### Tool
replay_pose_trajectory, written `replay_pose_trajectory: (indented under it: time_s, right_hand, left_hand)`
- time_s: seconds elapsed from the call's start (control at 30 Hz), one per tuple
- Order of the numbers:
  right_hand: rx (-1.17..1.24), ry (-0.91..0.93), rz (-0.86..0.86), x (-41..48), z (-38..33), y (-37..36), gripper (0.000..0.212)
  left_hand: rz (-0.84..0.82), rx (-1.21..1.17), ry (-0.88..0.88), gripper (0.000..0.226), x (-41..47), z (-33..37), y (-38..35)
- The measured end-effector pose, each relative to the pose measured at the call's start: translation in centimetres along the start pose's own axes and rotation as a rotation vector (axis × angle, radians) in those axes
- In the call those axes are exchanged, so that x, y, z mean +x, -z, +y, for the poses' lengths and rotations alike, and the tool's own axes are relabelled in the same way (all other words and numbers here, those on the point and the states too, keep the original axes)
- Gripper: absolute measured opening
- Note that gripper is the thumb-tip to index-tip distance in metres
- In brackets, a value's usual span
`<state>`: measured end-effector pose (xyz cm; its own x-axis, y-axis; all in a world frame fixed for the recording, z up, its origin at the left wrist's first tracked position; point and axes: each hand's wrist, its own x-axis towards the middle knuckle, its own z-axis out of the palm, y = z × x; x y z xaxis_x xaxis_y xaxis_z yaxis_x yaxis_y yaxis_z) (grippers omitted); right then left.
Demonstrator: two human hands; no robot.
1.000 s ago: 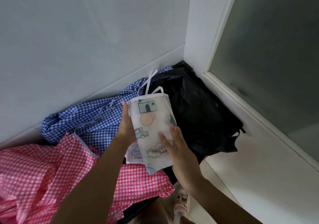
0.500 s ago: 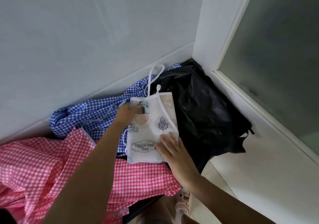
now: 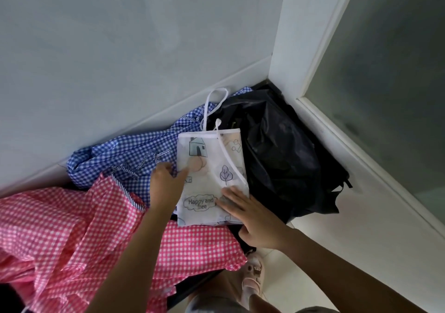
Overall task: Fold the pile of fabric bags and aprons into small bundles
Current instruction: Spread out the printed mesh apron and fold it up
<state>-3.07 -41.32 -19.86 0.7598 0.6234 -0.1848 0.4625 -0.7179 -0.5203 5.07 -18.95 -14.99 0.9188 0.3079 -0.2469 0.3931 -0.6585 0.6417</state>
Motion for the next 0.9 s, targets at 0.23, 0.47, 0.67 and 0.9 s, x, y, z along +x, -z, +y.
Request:
replay_pose_trajectory:
  time_s: [0.23, 0.47, 0.67, 0.9]
  right_hand:
    - [0.057, -0.05, 0.074, 0.2, -0.3, -1.1, 0.083]
    - [0.145, -0.019, 0.106, 0.3, -0.5, -0.9, 0.087]
    - [0.063, 0.082, 0.134, -0.4, 0.5, 0.7, 0.084]
    - [-0.282, 0.322, 0.402, 0.0, 2.3, 1.8, 0.044]
  left_hand:
    - [0.084, -0.071, -0.055, 0.041, -5.1, -0.2, -0.6]
    - [-0.114, -0.248, 0.197, 0.029, -2.1, -1.3, -1.4]
    - [-0.342, -0.645, 0.465, 0.016, -0.3, -2.4, -0.2]
    - [-0.379, -0.682, 0.483, 0.02, -0.1, -2.6, -0.1]
